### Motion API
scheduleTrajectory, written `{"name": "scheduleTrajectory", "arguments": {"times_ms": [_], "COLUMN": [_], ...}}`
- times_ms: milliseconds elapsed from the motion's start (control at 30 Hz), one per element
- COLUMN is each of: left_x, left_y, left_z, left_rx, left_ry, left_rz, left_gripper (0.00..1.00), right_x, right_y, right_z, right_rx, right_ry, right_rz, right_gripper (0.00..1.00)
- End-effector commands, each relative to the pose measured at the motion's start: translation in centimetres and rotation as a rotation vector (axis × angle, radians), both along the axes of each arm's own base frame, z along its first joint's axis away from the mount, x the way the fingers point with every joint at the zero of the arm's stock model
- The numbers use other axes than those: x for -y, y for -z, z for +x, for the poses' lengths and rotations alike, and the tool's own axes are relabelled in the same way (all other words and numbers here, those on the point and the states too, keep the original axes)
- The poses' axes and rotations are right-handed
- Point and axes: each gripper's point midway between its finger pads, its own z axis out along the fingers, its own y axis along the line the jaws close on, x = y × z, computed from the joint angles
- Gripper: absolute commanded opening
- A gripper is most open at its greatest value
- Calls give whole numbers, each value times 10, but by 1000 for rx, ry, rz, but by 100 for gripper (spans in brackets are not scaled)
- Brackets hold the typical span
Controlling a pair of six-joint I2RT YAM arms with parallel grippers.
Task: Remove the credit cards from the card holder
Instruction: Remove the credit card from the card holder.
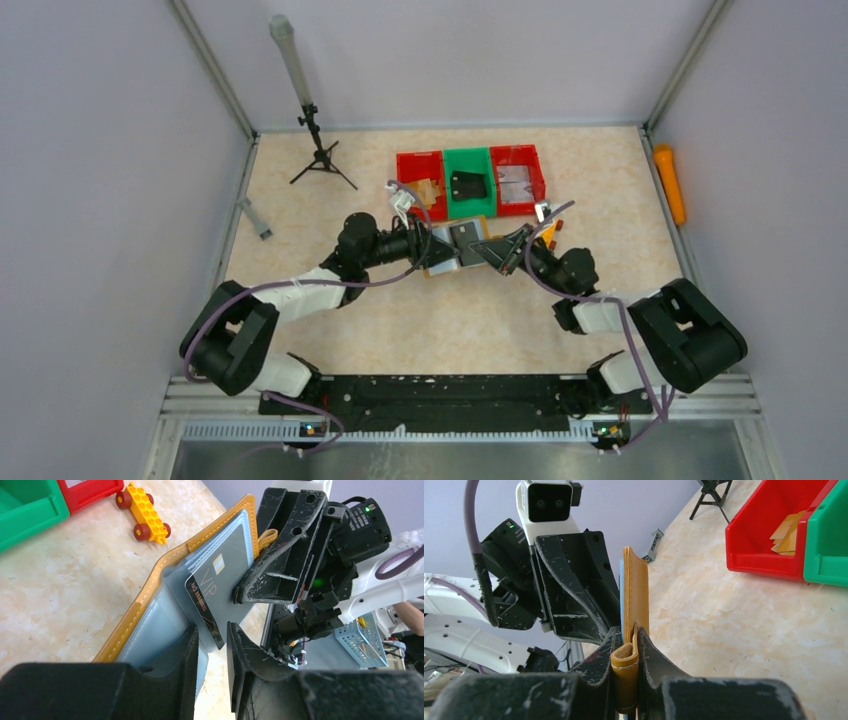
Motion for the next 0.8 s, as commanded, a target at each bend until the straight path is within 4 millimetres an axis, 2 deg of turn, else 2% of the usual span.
{"name": "scheduleTrajectory", "arguments": {"times_ms": [0,100,367,500,567,667,767], "left_x": [7,9,4,3,2,-1,-5], "left_y": [-27,-34,-53,-58,-58,-59,-59], "left_z": [-3,-11,-30,-34,-34,-33,-30], "left_rx": [70,73,149,164,164,164,167], "left_ry": [67,117,173,190,189,180,166], "left_rz": [-81,-116,-180,-202,-205,-207,-207], "left_gripper": [28,24,20,0,0,0,0], "right_x": [-8,-11,-14,-16,-16,-14,-13], "right_y": [-46,-50,-58,-56,-55,-56,-58], "right_z": [-11,-17,-28,-27,-26,-26,-28], "right_rx": [142,160,165,160,161,166,176], "right_ry": [-80,-116,-189,-191,-187,-180,-179], "right_rz": [93,107,166,155,148,151,160], "right_gripper": [0,0,0,0,5,18,23]}}
